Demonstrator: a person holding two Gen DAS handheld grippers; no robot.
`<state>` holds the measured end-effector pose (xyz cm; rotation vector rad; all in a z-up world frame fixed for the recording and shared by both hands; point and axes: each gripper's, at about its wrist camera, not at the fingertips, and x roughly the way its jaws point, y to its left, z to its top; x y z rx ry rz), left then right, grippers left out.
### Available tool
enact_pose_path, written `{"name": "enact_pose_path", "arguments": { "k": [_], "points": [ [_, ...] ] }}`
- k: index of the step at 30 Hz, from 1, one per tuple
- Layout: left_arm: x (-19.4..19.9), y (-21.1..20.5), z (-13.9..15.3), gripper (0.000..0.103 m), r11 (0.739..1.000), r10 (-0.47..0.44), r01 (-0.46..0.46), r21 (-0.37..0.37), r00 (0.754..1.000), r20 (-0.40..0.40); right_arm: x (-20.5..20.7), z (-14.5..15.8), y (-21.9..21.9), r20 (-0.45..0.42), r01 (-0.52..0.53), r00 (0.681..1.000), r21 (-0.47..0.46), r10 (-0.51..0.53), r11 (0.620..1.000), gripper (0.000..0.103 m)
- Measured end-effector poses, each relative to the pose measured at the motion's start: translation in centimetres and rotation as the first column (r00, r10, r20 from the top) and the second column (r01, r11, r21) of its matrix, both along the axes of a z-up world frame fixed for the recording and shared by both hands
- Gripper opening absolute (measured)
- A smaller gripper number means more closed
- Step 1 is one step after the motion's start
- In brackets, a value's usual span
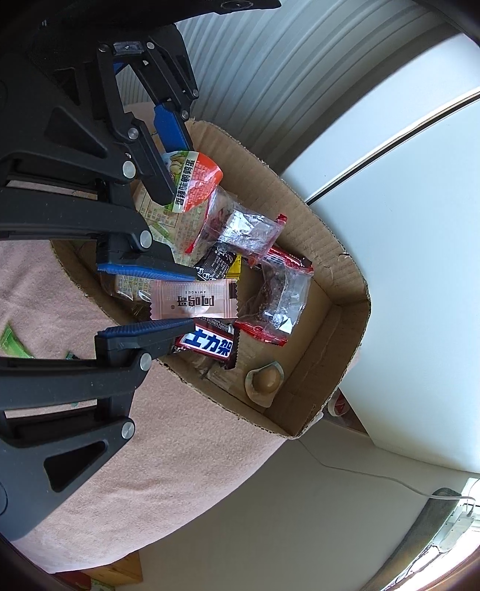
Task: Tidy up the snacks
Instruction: 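Carry the colourful candy and pink packet in both grippers over the box, then open both grippers to drop the two candies into the box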
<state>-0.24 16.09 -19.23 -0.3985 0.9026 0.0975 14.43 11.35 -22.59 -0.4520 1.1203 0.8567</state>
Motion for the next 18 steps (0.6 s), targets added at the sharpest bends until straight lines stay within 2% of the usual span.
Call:
{"name": "enact_pose_path", "arguments": {
  "k": [5, 6, 8, 11, 13, 15, 18],
  "points": [
    [0.2, 0.2, 0.3, 0.023, 1.0, -0.004, 0.004, -0.001, 1.0, 0.006, 0.2, -0.3, 0.4, -0.001, 0.0, 1.0, -0.003, 0.0, 1.0, 0.021],
    [0.2, 0.1, 0.4, 0.025, 1.0, -0.004, 0.004, 0.003, 1.0, 0.005, 0.2, -0.3, 0.4, 0.002, 0.001, 1.0, -0.001, -0.001, 1.0, 0.021],
    [0.3, 0.1, 0.4, 0.039, 1.0, -0.004, 0.004, 0.008, 1.0, 0.009, 0.3, -0.2, 0.5, 0.002, 0.003, 1.0, 0.001, -0.003, 1.0, 0.022],
    [0.2, 0.1, 0.4, 0.04, 1.0, 0.0, 0.0, 0.014, 1.0, 0.009, 0.3, 0.0, 0.5, 0.005, 0.007, 1.0, 0.003, -0.007, 1.0, 0.022],
    [0.2, 0.1, 0.4, 0.04, 1.0, 0.004, -0.004, 0.017, 1.0, 0.004, 0.3, 0.2, 0.4, 0.009, 0.012, 1.0, 0.007, -0.012, 1.0, 0.032],
    [0.1, 0.1, 0.4, 0.041, 1.0, 0.005, -0.005, 0.017, 1.0, 0.002, 0.3, 0.5, 0.1, 0.024, 0.022, 0.999, 0.015, -0.023, 1.0, 0.056],
    [-0.1, 0.0, 0.5, 0.05, 1.0, 0.009, -0.009, 0.023, 1.0, 0.002, 0.2, 1.0, -0.2, 0.031, 0.031, 0.999, 0.029, -0.031, 0.999, 0.061]
  ]
}}
